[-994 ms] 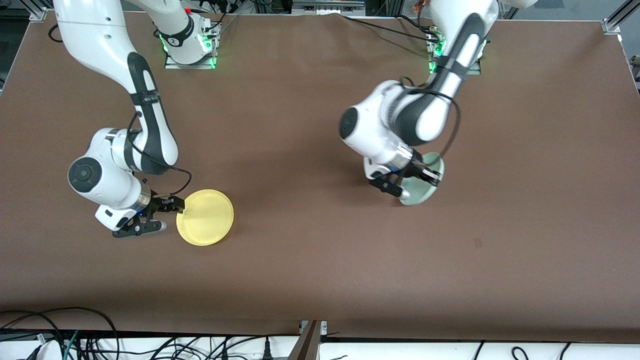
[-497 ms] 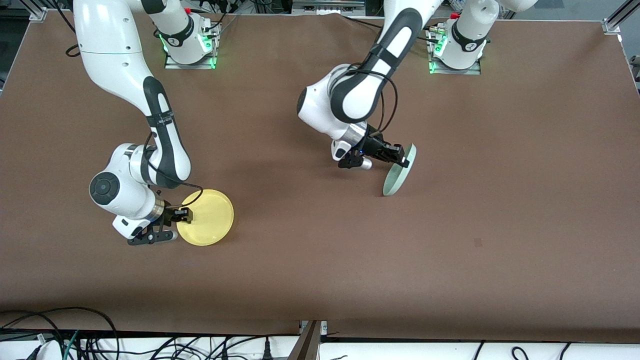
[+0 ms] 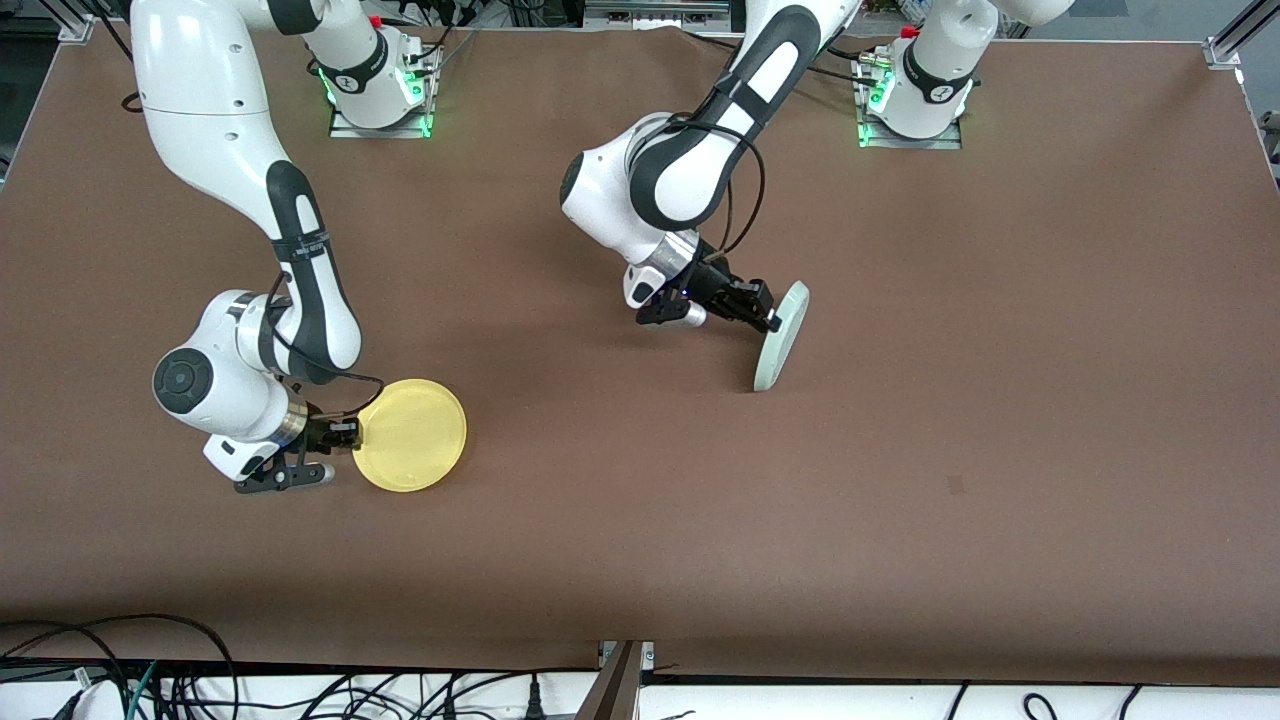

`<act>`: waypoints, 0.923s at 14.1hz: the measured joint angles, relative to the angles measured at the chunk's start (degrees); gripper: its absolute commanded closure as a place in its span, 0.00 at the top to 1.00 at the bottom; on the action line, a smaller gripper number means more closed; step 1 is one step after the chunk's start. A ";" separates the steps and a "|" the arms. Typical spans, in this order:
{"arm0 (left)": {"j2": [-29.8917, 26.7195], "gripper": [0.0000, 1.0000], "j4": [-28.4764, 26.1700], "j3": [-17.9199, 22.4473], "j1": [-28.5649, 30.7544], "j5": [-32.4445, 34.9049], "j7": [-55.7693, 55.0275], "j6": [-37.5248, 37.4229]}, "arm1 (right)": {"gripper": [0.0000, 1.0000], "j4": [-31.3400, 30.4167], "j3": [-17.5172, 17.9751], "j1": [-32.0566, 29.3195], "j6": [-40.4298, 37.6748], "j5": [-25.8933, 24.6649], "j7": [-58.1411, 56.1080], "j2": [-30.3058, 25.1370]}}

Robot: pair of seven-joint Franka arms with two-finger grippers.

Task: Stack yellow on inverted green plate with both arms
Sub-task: 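Lower the flipped green plate onto the table center with the left gripper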

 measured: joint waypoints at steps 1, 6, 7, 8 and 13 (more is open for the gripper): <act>0.19 1.00 0.73 0.03 0.02 -2.49 -0.48 1.86 | 0.50 0.00 0.07 0.00 -0.05 0.37 0.00 0.00; 1.85 1.00 2.01 0.15 3.33 -22.76 -1.38 15.83 | 0.34 0.00 1.32 0.06 -0.13 2.34 -0.01 0.02; 2.18 1.00 2.03 0.14 4.10 -26.21 -1.37 17.78 | 0.27 0.00 1.33 0.06 -0.13 2.35 -0.01 0.02; 2.25 1.00 2.14 0.13 4.66 -28.56 -1.36 18.82 | 0.21 0.00 1.33 0.05 -0.13 2.35 -0.01 0.02; -2.24 1.00 4.59 0.33 10.69 -35.26 3.93 18.34 | 0.00 0.68 1.27 -0.05 -1.92 2.48 -0.03 -0.10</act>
